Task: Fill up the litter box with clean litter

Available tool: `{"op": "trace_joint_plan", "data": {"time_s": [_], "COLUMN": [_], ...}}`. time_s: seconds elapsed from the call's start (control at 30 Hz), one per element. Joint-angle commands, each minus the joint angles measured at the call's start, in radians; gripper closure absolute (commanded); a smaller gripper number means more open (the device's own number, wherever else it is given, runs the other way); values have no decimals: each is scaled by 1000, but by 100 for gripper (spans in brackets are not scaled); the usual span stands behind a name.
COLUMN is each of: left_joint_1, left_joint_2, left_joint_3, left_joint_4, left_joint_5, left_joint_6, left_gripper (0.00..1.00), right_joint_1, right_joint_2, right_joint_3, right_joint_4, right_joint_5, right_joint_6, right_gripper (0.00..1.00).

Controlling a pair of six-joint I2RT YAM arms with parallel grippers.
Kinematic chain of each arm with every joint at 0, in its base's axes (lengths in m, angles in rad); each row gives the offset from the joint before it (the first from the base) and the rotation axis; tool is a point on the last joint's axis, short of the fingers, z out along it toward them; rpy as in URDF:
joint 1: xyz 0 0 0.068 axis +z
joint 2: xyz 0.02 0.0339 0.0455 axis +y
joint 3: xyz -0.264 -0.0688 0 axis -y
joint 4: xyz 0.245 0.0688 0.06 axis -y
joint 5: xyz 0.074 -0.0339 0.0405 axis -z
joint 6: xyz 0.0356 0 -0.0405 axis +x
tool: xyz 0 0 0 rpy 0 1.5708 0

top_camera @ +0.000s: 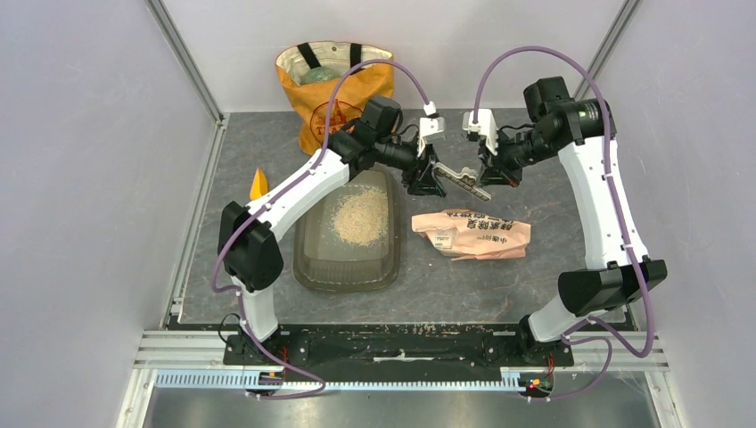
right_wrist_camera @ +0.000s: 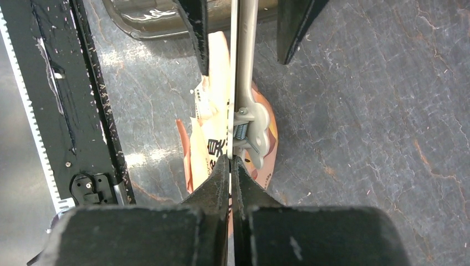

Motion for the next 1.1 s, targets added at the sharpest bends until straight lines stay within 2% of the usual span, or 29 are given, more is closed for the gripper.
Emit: {"op": "trace_joint_plan", "data": {"time_s": [0.0,0.3,0.4,0.43,0.6,0.7,0.73,0.77,0.8,0.83,0.9,0.97,1.07], "left_joint_1": [-1,-3,-3,-3,-6,-1,8,23,45,64,103,120,123], "left_joint_2": [-72,-102,-111,-112,-107,-105,-106,-107,-108,-107,-111,-128,-144], "left_joint_3": [-50,-90,-111,-116,-119,-119,-131,-150,-177,-197,-240,-281,-299], "left_joint_4": [172,250,275,282,302,286,320,400,508,614,807,977,1093], "left_joint_5": [38,88,99,101,114,98,94,97,100,103,103,77,75], "left_joint_6": [-96,-158,-170,-171,-179,-171,-217,-297,-417,-512,-677,-794,-872], "left_gripper": [34,36,41,45,97,98,98,98,98,98,98,98,98], "right_joint_1": [17,39,40,41,46,46,46,43,34,9,-61,-124,-180], "right_joint_2": [-37,-41,-42,-44,-33,-30,-31,-31,-33,-34,-36,-18,18], "right_joint_3": [-8,-31,-37,-37,-16,9,14,20,29,35,48,85,111], "right_joint_4": [-50,-53,-49,-43,-36,-23,0,30,53,85,144,170,169], "right_joint_5": [13,43,44,42,35,31,34,37,34,10,-76,-161,-248], "right_joint_6": [-37,-47,-50,-49,-30,-3,34,82,123,184,283,365,395], "right_gripper": [100,100,100,100,100,100,92,59,35,19,9,8,11]}}
